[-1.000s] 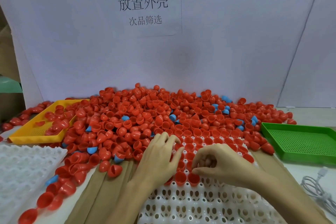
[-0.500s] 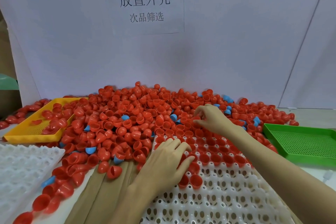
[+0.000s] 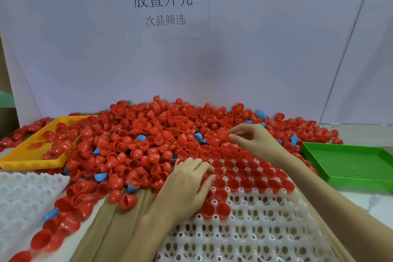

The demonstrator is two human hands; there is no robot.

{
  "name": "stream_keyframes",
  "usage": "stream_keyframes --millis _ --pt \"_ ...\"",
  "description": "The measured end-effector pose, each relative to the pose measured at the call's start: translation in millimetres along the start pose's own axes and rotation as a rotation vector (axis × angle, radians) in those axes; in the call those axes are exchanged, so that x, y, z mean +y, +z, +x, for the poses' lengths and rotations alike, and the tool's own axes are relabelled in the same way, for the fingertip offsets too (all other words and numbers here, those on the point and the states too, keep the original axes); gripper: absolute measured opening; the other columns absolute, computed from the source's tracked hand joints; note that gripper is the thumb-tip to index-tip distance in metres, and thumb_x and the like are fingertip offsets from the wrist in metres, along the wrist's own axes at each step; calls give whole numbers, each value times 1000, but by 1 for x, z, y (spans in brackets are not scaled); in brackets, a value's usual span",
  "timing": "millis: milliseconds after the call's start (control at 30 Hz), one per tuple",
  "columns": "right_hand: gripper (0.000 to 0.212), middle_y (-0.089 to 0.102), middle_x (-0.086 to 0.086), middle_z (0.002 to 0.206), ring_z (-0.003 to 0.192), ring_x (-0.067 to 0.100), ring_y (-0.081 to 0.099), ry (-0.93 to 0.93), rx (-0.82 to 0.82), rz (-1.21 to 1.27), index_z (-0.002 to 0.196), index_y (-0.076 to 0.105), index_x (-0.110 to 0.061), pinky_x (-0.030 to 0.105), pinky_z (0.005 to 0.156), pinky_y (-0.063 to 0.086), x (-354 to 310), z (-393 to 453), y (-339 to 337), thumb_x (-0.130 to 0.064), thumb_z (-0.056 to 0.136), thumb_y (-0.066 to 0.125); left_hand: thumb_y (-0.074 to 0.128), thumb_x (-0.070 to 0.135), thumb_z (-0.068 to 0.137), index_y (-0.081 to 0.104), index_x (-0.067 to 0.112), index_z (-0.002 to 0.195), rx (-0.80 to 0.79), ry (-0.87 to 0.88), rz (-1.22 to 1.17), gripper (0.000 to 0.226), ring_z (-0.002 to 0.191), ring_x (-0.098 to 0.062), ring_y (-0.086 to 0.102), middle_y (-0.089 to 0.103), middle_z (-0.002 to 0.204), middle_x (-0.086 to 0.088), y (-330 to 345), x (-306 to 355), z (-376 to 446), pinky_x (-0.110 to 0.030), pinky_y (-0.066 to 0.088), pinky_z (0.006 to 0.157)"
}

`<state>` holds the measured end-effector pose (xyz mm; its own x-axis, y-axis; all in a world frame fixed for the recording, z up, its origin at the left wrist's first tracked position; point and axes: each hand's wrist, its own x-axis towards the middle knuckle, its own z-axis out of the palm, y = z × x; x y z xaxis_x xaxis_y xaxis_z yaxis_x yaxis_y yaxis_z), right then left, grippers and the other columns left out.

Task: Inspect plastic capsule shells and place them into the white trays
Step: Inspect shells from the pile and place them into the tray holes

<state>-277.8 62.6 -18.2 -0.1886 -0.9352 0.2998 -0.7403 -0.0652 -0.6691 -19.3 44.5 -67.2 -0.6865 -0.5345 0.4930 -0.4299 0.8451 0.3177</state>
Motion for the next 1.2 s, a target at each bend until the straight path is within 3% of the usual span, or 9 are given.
stream_keyframes --millis 167,300,400,533,667,767,867,967,1200 --pt "18 79 -9 104 89 8 74 15 -202 284 115 77 -33 20 85 58 -17 -52 -12 -38 102 66 59 38 105 56 31 132 136 -45 -112 28 97 -3 54 46 101 26 -4 6 2 -18 48 88" --pt "18 78 -4 101 84 6 71 4 -323 374 114 79 -30 19 82 55 -26 -74 -7 -36 103 66 68 50 98 41 43 142 131 -44 -252 52 107 -9 61 53 119 22 -5 10 0 -16 50 90" --pt "18 78 -4 102 87 4 71 -3 -376 410 114 79 -26 20 83 55 -28 -81 -2 -33 103 67 72 44 97 42 43 143 142 27 -306 55 109 -5 63 57 119 24 -1 16 0 -12 49 90" --pt "17 78 -2 109 99 12 75 -15 -293 494 113 78 -27 25 89 58 -24 -86 0 -31 97 76 71 32 99 56 34 128 226 87 -329 33 103 -3 66 61 111 25 5 24 0 -14 51 88" --pt "28 74 -3 117 111 19 72 -48 -176 559 114 74 -27 30 93 60 -19 -84 0 -29 88 86 77 20 95 62 27 118 319 39 -406 28 112 -11 68 64 120 17 6 29 3 -20 54 93" --pt "37 71 -4 126 121 18 67 -99 -165 581 122 72 -31 29 94 59 -19 -84 0 -28 88 87 81 19 92 64 27 107 346 -13 -488 24 116 -14 69 67 123 12 3 31 4 -19 55 95" --pt "42 69 -1 129 122 20 66 -106 -187 628 126 70 -27 28 91 58 -19 -84 -1 -23 88 87 83 18 89 65 30 100 309 -93 -637 25 106 -16 74 73 115 9 1 35 2 -21 57 91" --pt "42 68 -2 130 121 20 67 -111 -203 633 128 69 -25 27 91 57 -19 -83 -2 -19 89 86 86 30 86 68 30 95 332 -140 -701 20 101 -18 76 75 111 8 -2 38 2 -19 58 84" --pt "39 71 0 131 124 20 68 -138 -203 673 128 71 -25 25 98 57 -22 -85 -2 -17 92 83 85 28 84 66 30 120 371 -153 -728 41 108 -14 74 75 113 10 -7 41 3 -20 59 86"
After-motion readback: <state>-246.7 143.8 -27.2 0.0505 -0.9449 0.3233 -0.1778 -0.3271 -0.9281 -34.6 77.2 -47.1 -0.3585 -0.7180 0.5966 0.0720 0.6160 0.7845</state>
